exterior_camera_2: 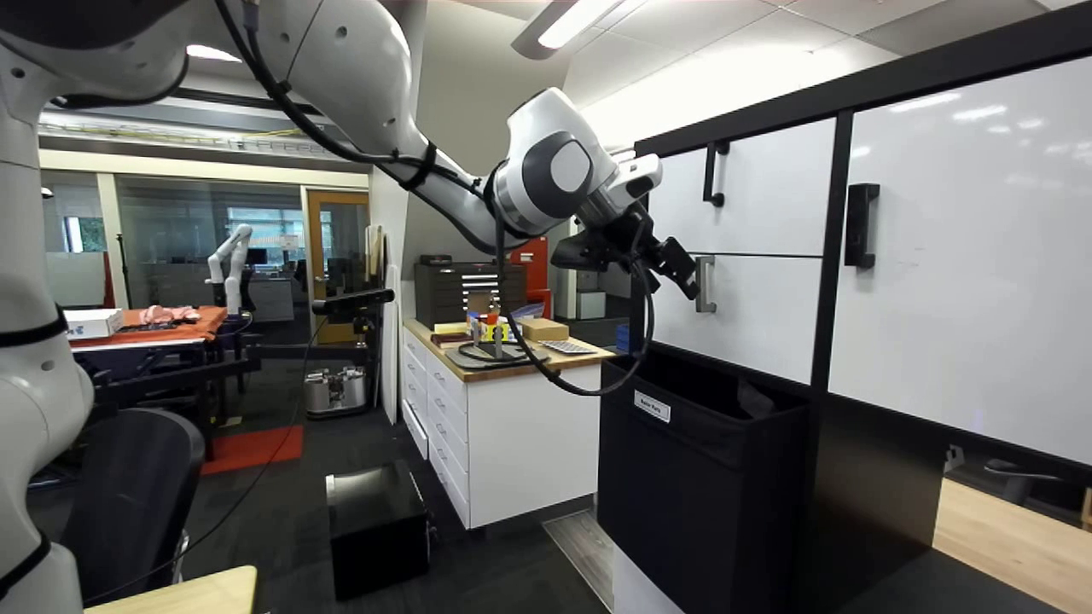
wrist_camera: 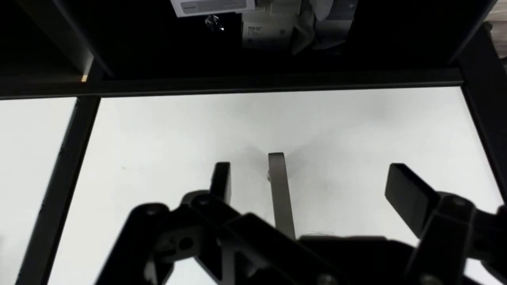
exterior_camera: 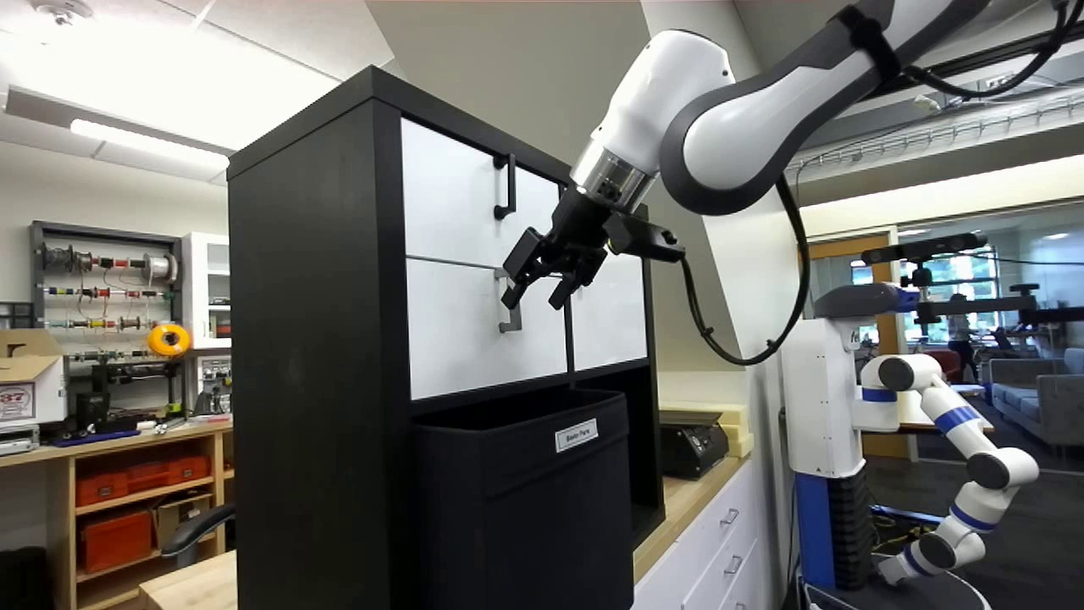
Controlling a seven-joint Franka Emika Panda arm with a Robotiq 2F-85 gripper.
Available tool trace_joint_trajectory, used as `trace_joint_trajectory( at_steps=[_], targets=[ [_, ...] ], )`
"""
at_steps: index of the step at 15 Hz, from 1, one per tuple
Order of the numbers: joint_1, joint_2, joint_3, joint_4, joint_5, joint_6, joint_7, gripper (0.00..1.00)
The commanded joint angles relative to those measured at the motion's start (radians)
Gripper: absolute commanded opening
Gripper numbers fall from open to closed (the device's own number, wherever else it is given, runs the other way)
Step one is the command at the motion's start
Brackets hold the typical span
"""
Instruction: Open the bottom left drawer of the cabinet
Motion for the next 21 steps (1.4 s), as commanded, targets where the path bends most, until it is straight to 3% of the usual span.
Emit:
trace_joint_trajectory(
  at_steps=[1,6,7,8,12,19,21],
  targets=[
    [-0.002,0.031,-0.014,0.043,-0.068,0.056,0.016,1.0],
    [-0.003,0.06,-0.033,0.078,-0.122,0.089,0.011,1.0],
    [-0.005,0.065,-0.033,0.08,-0.112,0.093,-0.001,0.92],
    [-0.006,0.073,-0.033,0.082,-0.104,0.099,-0.009,0.74],
    [-0.007,0.108,-0.036,0.092,-0.096,0.145,-0.012,0.47],
    [-0.003,0.122,-0.049,0.084,-0.104,0.191,-0.002,0.03],
    [0.0,0.119,-0.058,0.083,-0.109,0.183,0.004,0.01]
  ],
)
